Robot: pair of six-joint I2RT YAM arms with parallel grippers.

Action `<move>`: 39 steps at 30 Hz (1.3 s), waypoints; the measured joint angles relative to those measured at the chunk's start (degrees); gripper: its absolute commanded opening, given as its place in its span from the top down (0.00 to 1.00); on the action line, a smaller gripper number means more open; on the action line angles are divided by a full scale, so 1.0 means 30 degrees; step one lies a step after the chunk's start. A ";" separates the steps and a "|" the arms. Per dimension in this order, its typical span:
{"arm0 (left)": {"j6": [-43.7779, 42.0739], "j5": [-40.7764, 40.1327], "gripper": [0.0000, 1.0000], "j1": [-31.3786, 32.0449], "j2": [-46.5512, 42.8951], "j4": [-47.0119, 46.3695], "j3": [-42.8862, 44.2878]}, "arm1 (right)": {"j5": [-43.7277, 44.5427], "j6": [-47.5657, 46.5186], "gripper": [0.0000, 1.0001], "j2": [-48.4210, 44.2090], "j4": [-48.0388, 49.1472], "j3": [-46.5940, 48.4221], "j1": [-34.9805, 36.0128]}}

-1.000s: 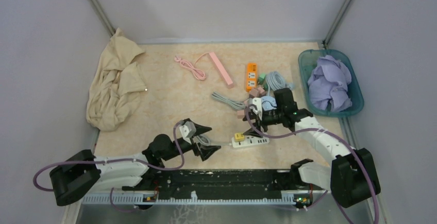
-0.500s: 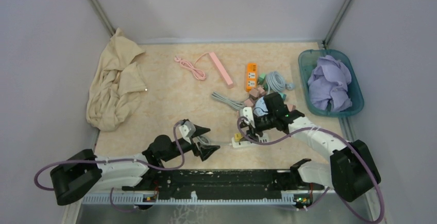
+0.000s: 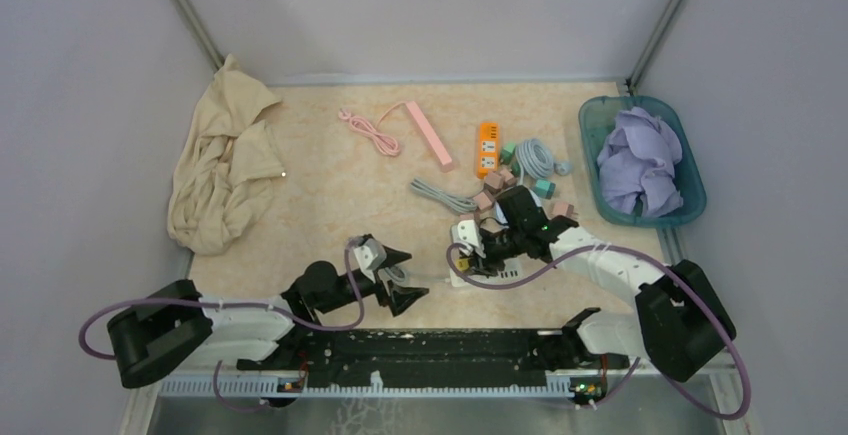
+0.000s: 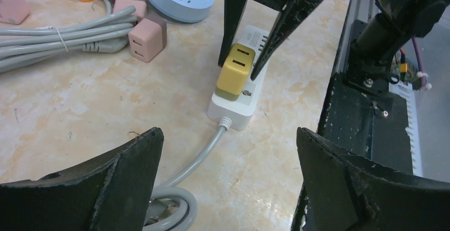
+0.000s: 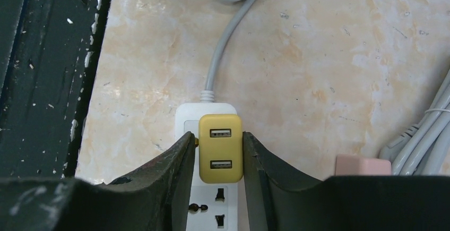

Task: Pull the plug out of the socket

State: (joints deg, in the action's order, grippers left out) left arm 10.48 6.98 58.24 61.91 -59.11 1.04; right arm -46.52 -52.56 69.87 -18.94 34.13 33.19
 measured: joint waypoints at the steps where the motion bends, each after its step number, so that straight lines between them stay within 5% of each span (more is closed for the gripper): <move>1: -0.0189 0.0211 0.00 0.0000 0.0262 -0.0211 0.0000 | 0.0146 -0.0102 0.67 0.0051 0.0007 0.0000 0.0073; 13: -0.4583 0.2448 0.02 0.0627 0.5370 -0.2208 0.1865 | 0.0350 -0.0503 0.95 0.0146 -0.0015 0.0087 0.0284; 28: -0.7446 0.2324 0.09 0.1056 1.3617 -0.5246 0.5166 | 0.0335 -0.0495 0.96 0.0364 -0.0219 0.0299 0.0313; 39: -0.6783 0.2404 0.18 0.1056 1.5599 -0.7431 0.5763 | 0.0335 -0.0503 0.96 0.0364 -0.0233 0.0306 0.0313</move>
State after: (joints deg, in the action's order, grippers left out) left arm -9.87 14.20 61.41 108.71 -81.41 18.33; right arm -45.52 -54.06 70.96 -19.64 35.05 34.13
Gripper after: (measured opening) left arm 0.833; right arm 0.313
